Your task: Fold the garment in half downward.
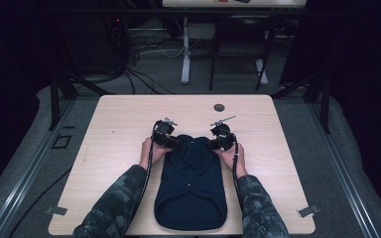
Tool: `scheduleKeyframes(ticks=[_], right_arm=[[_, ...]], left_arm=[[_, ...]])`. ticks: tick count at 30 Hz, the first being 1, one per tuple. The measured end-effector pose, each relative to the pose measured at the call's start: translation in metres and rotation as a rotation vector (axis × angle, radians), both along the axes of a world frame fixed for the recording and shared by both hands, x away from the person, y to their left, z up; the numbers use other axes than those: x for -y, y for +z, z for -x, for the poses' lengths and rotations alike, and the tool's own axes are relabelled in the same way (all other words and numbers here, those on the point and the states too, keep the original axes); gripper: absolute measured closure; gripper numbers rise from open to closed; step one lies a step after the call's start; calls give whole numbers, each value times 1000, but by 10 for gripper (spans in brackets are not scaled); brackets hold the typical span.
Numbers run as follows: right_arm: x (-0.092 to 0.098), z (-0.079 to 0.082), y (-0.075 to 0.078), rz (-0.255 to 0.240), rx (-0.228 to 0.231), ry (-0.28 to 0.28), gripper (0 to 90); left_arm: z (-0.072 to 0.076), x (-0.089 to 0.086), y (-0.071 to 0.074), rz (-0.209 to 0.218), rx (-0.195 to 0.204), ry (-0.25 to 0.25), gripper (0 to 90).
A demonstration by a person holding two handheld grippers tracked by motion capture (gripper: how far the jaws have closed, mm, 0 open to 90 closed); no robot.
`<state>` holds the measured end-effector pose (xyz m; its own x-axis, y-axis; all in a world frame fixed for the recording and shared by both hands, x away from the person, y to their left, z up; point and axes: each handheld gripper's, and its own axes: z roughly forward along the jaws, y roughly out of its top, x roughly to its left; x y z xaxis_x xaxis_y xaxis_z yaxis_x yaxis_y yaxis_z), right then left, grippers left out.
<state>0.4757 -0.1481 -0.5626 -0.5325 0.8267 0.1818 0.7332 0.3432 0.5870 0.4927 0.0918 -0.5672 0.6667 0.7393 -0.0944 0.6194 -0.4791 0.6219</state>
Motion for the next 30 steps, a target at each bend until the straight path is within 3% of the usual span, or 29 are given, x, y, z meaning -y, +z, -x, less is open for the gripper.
scheduleKeyframes(ticks=[6,19,30], right_arm=[[1,4,3,-9,18,-7,738],[1,26,36,-20,146,42,735],[2,43,56,-21,222,89,730]], left_arm=[[4,2,4,-1,21,0,719],[14,-9,30,60,69,-27,709],[25,-19,54,93,91,-91,701]])
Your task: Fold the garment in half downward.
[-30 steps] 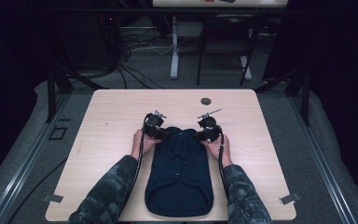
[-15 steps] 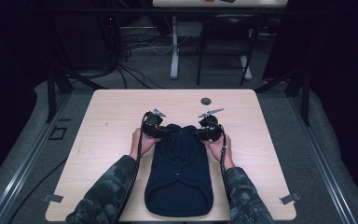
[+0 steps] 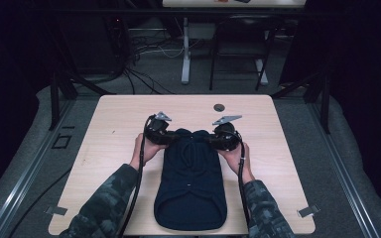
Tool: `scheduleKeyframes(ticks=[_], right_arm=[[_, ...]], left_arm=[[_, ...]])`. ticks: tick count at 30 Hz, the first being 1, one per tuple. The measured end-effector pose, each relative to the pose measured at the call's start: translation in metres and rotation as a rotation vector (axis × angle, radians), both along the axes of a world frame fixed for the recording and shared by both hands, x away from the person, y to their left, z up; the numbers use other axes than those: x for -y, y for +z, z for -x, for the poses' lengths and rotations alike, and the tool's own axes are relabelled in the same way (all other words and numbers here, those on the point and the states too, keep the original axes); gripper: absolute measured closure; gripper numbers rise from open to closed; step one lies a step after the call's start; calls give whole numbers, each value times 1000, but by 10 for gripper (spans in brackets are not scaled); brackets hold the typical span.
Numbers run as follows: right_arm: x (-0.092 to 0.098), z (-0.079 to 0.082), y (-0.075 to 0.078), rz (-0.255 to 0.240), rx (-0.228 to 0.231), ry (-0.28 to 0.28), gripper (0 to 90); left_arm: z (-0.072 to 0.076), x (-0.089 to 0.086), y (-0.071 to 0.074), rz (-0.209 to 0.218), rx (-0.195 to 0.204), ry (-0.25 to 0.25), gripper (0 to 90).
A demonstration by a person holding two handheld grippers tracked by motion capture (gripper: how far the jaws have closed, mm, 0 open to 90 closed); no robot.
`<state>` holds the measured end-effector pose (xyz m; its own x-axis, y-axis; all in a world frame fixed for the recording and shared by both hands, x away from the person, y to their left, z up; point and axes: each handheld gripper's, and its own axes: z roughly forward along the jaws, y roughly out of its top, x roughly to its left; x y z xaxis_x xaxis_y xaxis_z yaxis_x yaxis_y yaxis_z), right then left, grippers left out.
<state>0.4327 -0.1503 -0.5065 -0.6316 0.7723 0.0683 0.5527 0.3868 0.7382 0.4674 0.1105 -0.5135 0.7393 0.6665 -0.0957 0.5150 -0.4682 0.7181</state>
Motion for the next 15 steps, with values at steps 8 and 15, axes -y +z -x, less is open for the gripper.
scheduleKeyframes(ticks=[8,15], right_arm=[[1,10,12,3,30,29,728],[5,16,20,6,31,54,720]], left_arm=[[8,-4,14,14,13,-38,701],[17,-2,25,15,54,-58,702]])
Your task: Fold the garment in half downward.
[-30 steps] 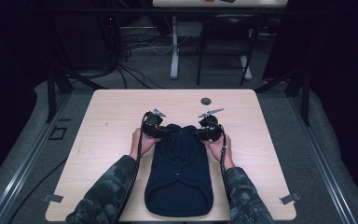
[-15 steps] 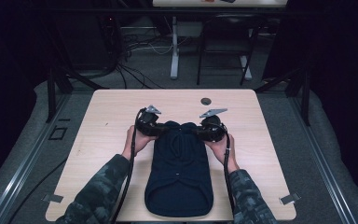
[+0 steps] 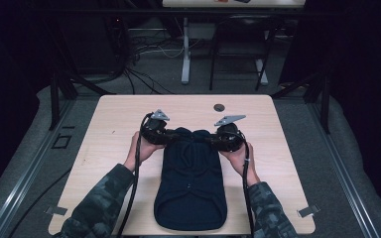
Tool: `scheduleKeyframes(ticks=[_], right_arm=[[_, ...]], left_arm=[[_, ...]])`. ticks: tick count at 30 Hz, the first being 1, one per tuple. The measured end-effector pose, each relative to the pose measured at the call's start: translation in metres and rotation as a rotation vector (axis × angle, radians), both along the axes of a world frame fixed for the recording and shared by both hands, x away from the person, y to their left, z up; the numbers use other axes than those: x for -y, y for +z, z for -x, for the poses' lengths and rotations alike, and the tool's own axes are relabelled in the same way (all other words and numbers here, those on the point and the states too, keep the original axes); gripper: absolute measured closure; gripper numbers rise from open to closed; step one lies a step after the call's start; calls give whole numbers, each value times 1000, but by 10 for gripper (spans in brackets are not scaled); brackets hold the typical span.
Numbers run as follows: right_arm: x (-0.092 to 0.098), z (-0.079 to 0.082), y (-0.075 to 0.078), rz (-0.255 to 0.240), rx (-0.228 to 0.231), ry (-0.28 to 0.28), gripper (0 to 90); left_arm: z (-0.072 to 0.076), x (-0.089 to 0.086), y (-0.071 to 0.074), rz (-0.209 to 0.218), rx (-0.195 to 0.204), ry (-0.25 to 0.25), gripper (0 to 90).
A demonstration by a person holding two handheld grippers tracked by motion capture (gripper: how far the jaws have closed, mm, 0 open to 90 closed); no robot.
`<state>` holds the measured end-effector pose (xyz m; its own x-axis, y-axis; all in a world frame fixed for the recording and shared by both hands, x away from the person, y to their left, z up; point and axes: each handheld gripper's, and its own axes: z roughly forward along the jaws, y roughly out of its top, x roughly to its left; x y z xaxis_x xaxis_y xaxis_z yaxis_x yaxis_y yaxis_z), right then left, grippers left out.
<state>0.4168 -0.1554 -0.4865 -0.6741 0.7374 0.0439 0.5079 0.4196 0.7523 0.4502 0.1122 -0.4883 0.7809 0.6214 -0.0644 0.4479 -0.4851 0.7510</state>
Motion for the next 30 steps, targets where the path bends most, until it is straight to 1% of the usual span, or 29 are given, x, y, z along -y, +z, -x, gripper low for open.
scheduleKeyframes(ticks=[4,5,7,8,9,11,12,14,16,18,21,22,25,26,28,30], right_arm=[[3,1,4,-7,-13,9,709],[3,1,5,-2,-12,11,706],[5,3,7,-10,-22,14,694],[5,3,8,-14,-29,15,687],[5,3,8,-22,-34,16,682],[6,4,11,-12,-37,22,682],[6,5,11,-16,-36,21,684],[6,5,13,-4,-38,21,700],[5,7,15,3,-23,20,723],[4,9,17,3,3,18,738],[2,13,20,7,50,15,757],[1,15,21,19,65,15,760],[-1,16,21,22,82,16,763],[-1,17,21,21,93,18,763],[-1,17,22,23,98,26,762],[-1,18,23,20,95,33,756]], left_arm=[[3,1,5,0,19,-16,705],[4,1,6,2,22,-20,707],[6,1,8,6,29,-29,711],[7,1,9,9,39,-26,713],[7,1,10,7,39,-32,714],[9,1,12,10,43,-35,715],[9,2,13,13,48,-36,715],[10,2,16,14,50,-43,716],[10,2,19,18,49,-47,716],[10,1,22,18,40,-61,714],[10,0,23,20,6,-86,709],[10,1,22,13,3,-93,705],[11,0,21,7,-16,-108,699],[12,-1,21,7,-16,-109,699],[13,-2,22,6,-9,-113,706],[15,-4,24,14,13,-111,718]])
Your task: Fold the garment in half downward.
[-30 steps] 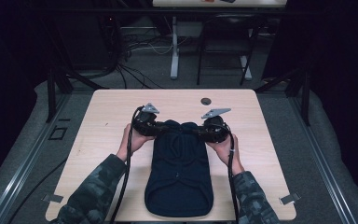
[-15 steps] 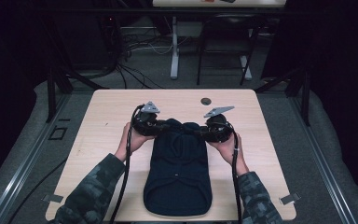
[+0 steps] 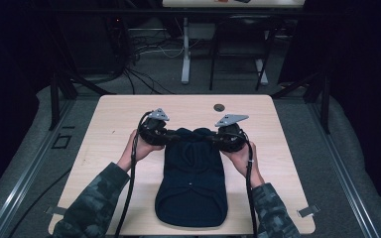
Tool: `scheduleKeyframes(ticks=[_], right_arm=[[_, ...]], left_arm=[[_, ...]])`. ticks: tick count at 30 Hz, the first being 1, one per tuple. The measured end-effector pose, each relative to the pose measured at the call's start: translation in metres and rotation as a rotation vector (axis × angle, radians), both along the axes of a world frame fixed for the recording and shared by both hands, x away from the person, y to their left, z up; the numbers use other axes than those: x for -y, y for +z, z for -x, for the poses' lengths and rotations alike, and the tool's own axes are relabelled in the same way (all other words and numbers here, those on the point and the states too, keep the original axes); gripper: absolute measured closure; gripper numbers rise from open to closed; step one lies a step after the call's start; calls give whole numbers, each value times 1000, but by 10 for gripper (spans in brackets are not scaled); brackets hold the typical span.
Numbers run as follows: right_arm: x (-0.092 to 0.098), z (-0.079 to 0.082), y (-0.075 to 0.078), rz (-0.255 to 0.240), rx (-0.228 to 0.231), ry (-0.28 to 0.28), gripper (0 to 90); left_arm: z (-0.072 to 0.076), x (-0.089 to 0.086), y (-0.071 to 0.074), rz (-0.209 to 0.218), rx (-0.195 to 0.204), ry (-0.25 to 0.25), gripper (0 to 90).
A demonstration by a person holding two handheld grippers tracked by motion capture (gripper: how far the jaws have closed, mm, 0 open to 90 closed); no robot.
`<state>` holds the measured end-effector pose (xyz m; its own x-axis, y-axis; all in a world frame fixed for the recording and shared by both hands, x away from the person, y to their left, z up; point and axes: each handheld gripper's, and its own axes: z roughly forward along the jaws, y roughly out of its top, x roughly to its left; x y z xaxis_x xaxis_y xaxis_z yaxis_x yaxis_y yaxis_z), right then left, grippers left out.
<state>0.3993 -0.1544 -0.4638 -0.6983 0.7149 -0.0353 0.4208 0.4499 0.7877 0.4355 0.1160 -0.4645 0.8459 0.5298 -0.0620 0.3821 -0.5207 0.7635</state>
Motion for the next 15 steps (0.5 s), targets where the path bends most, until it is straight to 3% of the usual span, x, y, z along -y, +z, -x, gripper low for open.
scheduleKeyframes(ticks=[4,8,15], right_arm=[[4,-1,-1,-38,-30,6,729],[9,-1,-2,-64,-84,16,680],[12,2,-4,-68,-99,57,545]], left_arm=[[4,-1,3,20,37,0,734],[7,2,6,10,58,-5,736],[14,10,12,-1,95,-38,738]])
